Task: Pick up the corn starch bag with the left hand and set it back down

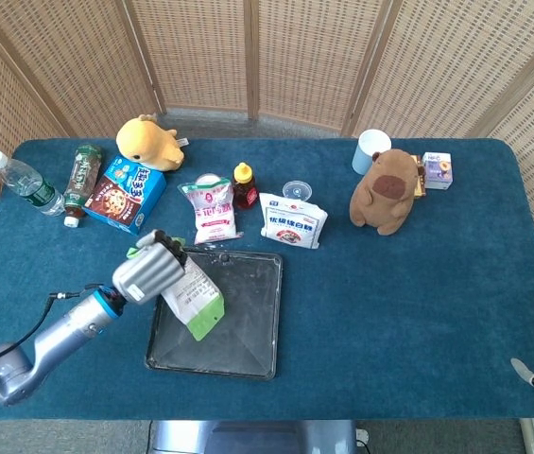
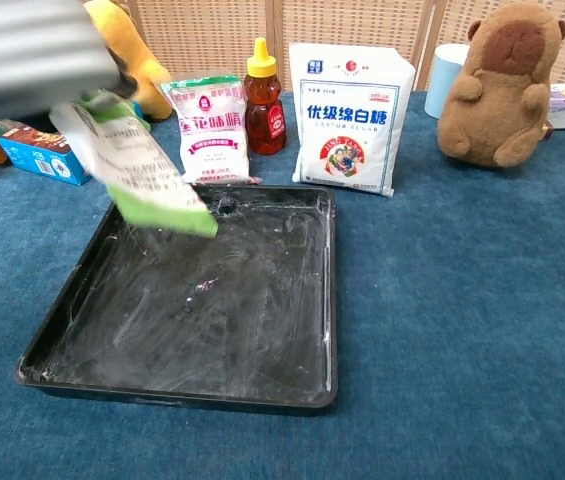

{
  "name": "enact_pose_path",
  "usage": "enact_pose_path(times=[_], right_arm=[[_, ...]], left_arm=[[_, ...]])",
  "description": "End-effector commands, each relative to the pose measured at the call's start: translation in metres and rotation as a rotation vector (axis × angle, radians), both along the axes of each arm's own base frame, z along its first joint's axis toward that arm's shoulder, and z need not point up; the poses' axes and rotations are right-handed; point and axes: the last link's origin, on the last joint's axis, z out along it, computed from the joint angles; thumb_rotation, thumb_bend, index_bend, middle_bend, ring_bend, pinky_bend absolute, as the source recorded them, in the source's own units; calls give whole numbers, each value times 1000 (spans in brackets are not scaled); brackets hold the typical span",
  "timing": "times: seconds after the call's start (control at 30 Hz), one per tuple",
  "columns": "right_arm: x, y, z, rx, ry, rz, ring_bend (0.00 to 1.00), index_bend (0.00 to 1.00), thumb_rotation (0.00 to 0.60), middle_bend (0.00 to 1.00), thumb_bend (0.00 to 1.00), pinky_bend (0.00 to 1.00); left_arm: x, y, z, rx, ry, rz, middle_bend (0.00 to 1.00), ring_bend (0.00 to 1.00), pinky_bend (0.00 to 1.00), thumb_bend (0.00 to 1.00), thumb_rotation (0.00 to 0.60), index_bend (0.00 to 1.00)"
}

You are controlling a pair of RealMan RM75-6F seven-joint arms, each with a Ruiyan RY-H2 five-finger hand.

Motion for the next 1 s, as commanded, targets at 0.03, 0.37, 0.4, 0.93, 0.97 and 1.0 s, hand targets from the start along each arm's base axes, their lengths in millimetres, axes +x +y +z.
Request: enact_pose_path(times=[0.03,0.37,0.4,0.93,0.97,1.0], right_arm=[[0,0,-1,3,2,2,0,26,600,0,87,1],[2,0,-4,12,9,4,0,26,600,0,87,1],[1,0,-5,16,10,3,0,26,600,0,87,1],[0,-1,-7,23,15,-3,0,26,600,0,87,1],[0,-1,-7,23,15,-3,0,26,600,0,87,1],[0,-1,-7,23,15,-3,0,26,600,0,87,1]], left_arm=[[-29,-2,13,-27,-408,289,822,719,700,443,600,922],[-93,-13,1,-102,-959,698,823,719,672,439,600,922],[-103,-16,-4,-101,-1019,745,823,719,667,439,600,922],[-128,-28,-68,-171,-1413,926,726,581,506,392,600,837],[-129,-30,-71,-182,-1388,936,614,500,411,363,600,724],[-130,-30,-73,-184,-1369,941,476,406,306,321,600,578]])
